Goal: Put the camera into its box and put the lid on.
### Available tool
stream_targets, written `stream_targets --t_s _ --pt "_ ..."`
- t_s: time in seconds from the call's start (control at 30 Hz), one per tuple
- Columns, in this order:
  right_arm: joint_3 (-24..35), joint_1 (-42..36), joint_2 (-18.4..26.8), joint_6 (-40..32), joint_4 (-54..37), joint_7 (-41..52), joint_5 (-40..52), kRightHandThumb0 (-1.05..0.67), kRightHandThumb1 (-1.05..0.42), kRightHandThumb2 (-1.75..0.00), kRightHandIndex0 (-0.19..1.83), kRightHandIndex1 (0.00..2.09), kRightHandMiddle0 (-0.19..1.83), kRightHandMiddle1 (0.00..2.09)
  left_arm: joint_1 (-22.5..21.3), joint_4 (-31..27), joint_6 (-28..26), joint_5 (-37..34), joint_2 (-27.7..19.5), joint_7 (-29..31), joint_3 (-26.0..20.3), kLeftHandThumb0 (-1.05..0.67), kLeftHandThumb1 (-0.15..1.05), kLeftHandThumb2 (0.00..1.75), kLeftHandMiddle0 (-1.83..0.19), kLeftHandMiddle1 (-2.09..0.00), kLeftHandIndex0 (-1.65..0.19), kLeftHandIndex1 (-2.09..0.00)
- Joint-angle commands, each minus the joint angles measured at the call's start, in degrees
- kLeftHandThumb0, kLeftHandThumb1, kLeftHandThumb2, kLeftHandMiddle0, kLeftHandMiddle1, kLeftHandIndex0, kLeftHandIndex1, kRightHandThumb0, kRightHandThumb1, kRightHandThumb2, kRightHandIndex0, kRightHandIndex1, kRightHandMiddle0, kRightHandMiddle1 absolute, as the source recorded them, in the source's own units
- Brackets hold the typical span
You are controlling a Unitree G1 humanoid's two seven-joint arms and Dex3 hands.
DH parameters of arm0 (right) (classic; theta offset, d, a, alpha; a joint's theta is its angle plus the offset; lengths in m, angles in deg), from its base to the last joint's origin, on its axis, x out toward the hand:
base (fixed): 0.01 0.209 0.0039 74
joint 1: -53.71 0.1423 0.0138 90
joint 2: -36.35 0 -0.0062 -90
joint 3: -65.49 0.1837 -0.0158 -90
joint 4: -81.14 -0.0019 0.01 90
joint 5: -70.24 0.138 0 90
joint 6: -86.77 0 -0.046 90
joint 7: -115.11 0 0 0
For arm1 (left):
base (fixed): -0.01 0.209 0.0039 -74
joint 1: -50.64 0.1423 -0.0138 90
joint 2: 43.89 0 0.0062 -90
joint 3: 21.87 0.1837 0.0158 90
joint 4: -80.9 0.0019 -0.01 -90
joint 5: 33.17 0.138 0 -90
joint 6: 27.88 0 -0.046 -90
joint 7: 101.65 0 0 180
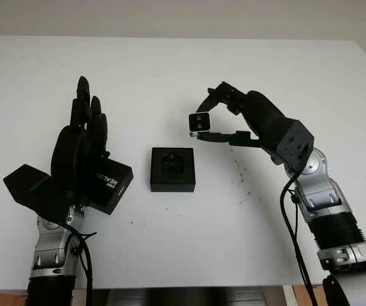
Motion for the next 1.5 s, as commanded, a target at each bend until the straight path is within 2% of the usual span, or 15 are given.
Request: stream_targets --t_s 0.0,0.1,0.3,0.63,1.03,1.47 --pt "0.5 -2.0 -1.3 -2.0 -3.9 -0.5 0.9 -0.47 -1.02 -0.06 0.16 0.07 0.26 1.67 0.8 -1.0 0.0 0.4 -0.1 0.0 0.2 -0.75 1.05 0.55 0.19 0.00 0.19 0.00" --pt "0.5 -5.2 -4.3 -6.6 -8.6 -0.8 2.9 -0.48 -1.02 -0.06 0.16 0.07 0.25 1.68 1.0 -1.5 -0.5 0.4 0.1 -0.2 0.3 -0.75 1.05 0.56 0.19 0.00 0.19 0.00" --pt "0.2 -8.6 -8.1 -10.6 -12.5 -2.3 3.7 -0.50 -1.03 -0.06 0.17 0.07 0.27 1.73 1.4 -2.3 -0.9 0.3 0.3 -0.3 0.4 -0.75 1.05 0.55 0.19 0.00 0.19 0.00" --pt "-0.9 -10.8 -10.6 -11.8 -13.3 -3.7 3.4 -0.49 -1.04 -0.06 0.17 0.06 0.21 1.72 1.8 -2.7 -1.3 -0.2 0.4 0.1 0.3 -0.75 1.05 0.55 0.19 0.00 0.19 0.00" --pt "-2.5 -9.3 -9.3 -9.7 -8.8 -2.6 0.5 -0.47 -1.05 -0.07 0.14 0.05 0.17 1.80 1.9 -3.2 -1.8 -0.4 0.4 0.1 0.2 -0.75 1.05 0.54 0.19 0.00 0.19 0.00" --pt "-2.9 -5.5 -7.6 -3.0 -0.4 -0.9 -1.4 -0.46 -1.02 -0.05 0.16 0.06 0.21 1.80 2.1 -3.0 -1.8 -0.6 0.2 0.2 0.0 -0.75 1.05 0.52 0.19 0.00 0.19 0.00"
